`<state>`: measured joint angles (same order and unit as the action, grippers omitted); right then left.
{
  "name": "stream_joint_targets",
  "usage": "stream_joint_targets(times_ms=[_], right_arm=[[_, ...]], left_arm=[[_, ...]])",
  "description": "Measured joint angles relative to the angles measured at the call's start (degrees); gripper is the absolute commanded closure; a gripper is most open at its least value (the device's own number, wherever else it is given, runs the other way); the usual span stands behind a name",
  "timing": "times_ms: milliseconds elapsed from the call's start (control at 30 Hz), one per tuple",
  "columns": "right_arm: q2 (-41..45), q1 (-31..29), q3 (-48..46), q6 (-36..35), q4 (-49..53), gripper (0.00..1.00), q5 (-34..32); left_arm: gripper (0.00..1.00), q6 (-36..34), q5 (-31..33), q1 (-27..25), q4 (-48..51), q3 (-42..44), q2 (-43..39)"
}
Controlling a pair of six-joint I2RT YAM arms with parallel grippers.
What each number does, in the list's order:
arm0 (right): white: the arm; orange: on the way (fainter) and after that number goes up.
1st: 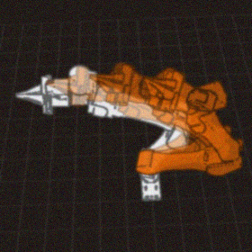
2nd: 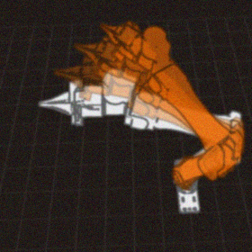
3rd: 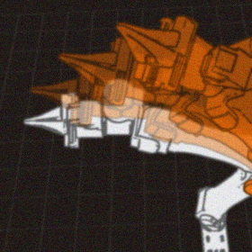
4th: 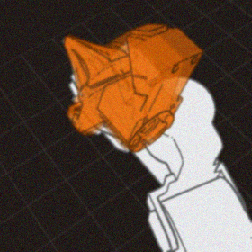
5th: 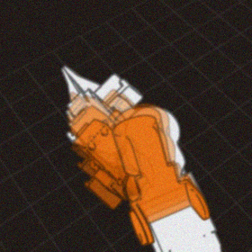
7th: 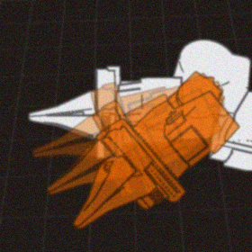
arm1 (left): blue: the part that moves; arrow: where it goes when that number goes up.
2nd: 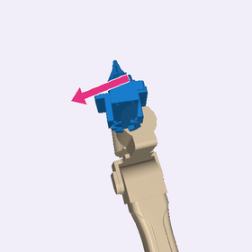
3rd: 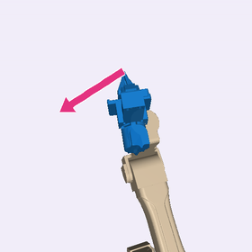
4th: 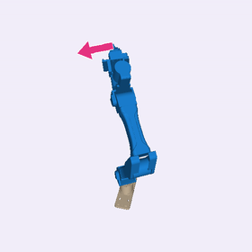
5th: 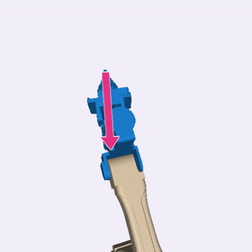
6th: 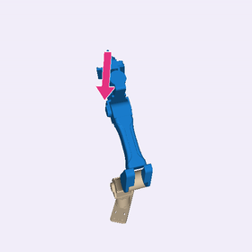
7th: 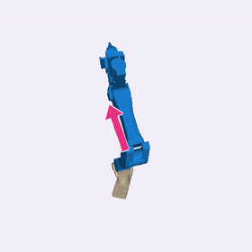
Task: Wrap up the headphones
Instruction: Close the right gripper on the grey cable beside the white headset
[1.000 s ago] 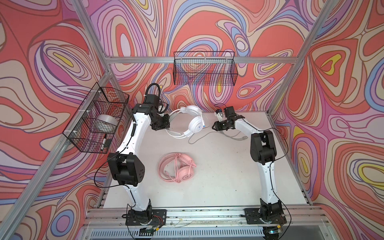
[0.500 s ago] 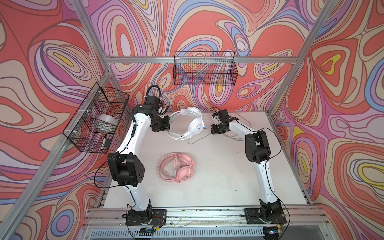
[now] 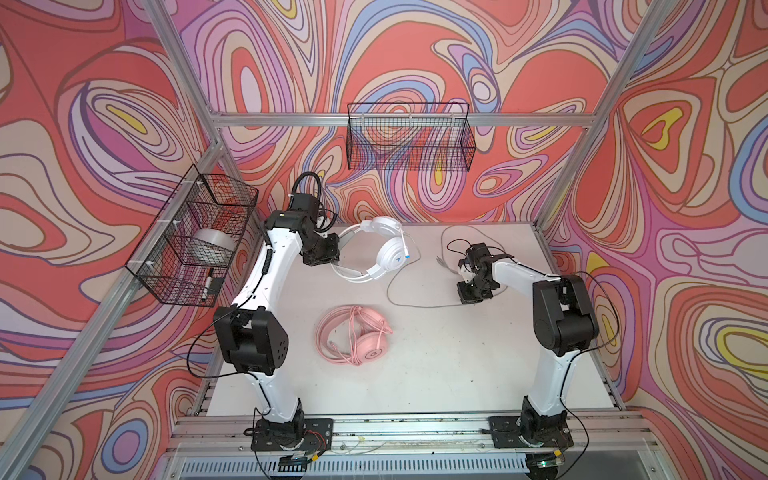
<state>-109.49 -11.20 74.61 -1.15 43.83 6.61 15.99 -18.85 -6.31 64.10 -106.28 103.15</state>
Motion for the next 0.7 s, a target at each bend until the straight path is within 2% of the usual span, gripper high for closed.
stream_joint_targets(times_ms=[133, 233, 433, 567, 700], right_arm=[[5.64, -0.28, 0.68, -7.96, -0.11, 0.60, -0.07], [6.38, -0.39, 2.99, -16.04, -0.26, 0.57, 0.26], [2.51, -0.42, 3.17, -34.16, 2.32, 0.53, 2.34], [-1.44, -0.39, 3.80, -42.12, 4.52, 0.53, 4.70], [-5.35, -0.42, 6.47, -46.97, 5.97, 0.54, 5.62]], left_arm=[[1.00, -0.35, 0.00, 0.00, -0.02, 0.00, 0.00], [1.00, -0.37, 0.02, 0.00, -0.04, 0.00, 0.02], [1.00, -0.37, 0.48, 0.00, -0.04, 0.00, 0.11], [1.00, -0.33, 0.96, 0.00, -0.02, 0.00, 0.20], [1.00, -0.33, 1.22, 0.00, 0.02, 0.00, 0.57]])
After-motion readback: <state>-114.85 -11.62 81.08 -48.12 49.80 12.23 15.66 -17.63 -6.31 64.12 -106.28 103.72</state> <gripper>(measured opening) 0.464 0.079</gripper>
